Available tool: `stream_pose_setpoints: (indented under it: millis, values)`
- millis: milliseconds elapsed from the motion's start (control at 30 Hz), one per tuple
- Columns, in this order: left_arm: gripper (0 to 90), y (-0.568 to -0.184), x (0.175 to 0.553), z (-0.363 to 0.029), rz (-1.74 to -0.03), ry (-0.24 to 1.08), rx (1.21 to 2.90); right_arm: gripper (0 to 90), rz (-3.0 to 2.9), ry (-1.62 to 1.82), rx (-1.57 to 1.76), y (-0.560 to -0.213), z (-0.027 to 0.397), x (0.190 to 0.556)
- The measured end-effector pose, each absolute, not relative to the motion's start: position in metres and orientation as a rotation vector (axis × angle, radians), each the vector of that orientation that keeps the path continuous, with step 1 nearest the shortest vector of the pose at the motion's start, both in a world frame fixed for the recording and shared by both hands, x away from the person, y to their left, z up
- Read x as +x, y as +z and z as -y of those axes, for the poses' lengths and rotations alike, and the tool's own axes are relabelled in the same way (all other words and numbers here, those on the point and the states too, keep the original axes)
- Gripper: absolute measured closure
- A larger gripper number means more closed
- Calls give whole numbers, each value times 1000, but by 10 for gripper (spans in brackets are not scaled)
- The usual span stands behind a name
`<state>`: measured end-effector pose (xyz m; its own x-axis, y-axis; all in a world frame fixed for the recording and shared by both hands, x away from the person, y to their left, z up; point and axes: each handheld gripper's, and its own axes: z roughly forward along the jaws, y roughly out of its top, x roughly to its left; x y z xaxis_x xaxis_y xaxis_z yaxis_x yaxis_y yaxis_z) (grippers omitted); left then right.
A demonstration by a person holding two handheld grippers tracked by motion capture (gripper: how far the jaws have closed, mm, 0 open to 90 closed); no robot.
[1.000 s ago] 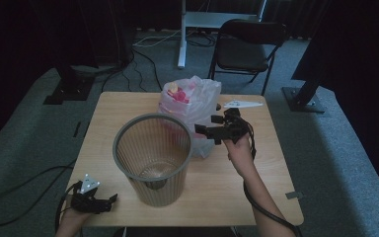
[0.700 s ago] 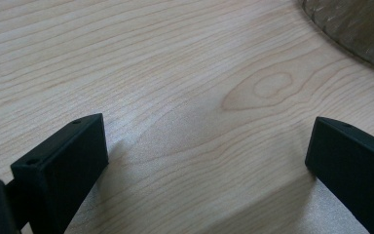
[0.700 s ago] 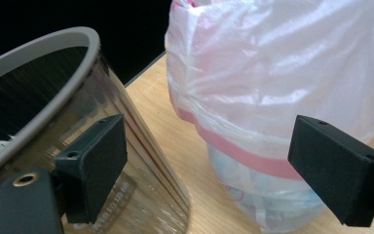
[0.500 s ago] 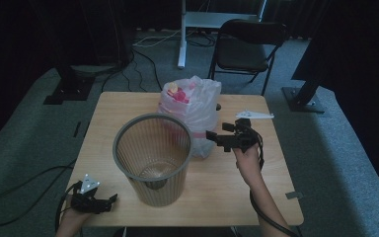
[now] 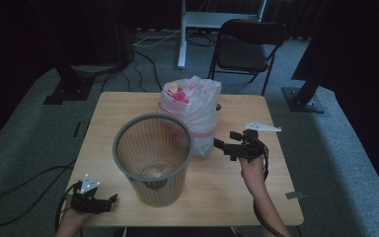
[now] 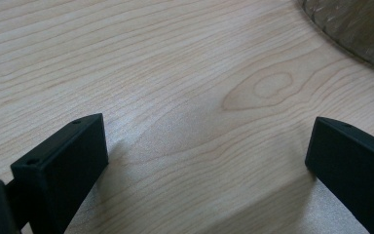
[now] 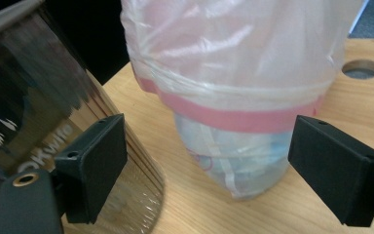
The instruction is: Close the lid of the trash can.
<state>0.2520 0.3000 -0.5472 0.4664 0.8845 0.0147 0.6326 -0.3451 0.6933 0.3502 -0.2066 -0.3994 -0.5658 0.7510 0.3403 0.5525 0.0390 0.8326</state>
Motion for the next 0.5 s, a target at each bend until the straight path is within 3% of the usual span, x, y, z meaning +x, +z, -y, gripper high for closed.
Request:
stream_pose_setpoints:
  millis: [500]
  values:
    - [18, -547, 252, -300, -1255, 524, 2095, 135, -2043, 1539, 1468, -435, 233, 338]
